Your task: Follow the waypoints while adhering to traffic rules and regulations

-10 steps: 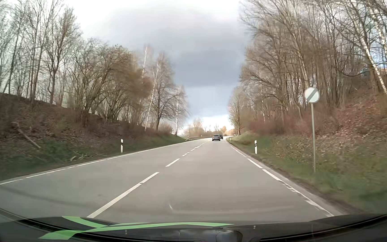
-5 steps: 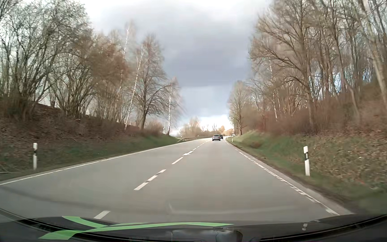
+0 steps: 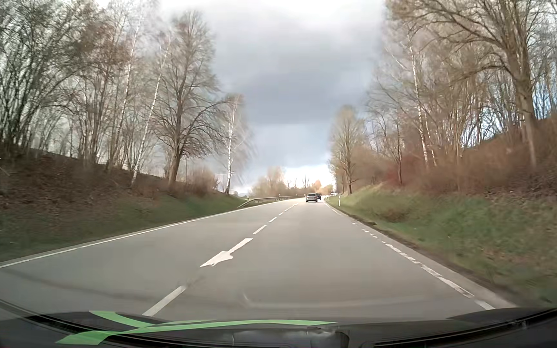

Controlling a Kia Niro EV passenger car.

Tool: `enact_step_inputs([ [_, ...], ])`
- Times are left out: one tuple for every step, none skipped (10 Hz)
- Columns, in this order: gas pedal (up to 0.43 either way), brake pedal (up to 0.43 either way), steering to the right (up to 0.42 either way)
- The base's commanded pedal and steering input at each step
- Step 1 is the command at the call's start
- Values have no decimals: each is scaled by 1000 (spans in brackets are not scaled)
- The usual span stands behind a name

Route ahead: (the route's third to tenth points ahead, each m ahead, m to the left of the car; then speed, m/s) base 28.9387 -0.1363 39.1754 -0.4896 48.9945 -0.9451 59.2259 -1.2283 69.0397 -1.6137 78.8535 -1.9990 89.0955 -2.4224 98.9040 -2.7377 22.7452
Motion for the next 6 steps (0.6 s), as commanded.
enact_step_inputs([
  [169, 0, 4],
  [169, 0, 5],
  [169, 0, 5],
  [169, 0, 5],
  [169, 0, 5],
  [169, 0, 5],
])
